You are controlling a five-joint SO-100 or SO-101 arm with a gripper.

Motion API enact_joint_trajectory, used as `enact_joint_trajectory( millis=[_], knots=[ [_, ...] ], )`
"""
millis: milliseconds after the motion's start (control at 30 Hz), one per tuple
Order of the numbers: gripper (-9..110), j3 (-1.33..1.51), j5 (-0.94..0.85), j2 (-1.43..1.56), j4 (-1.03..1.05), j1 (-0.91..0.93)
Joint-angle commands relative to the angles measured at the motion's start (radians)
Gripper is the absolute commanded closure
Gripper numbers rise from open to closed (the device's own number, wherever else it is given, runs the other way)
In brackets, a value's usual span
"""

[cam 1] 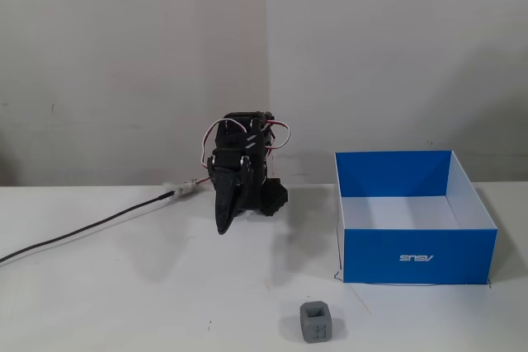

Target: Pick the gray block and keep it in the box.

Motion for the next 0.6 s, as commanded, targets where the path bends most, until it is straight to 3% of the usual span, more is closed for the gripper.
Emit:
enact_joint_trajectory(
  millis=[0, 567],
  knots=[
    [101, 0.008, -0.006, 0.153, -0.028, 0.009],
    [101, 0.011, -0.025, 0.155, -0.037, -0.038]
  ],
)
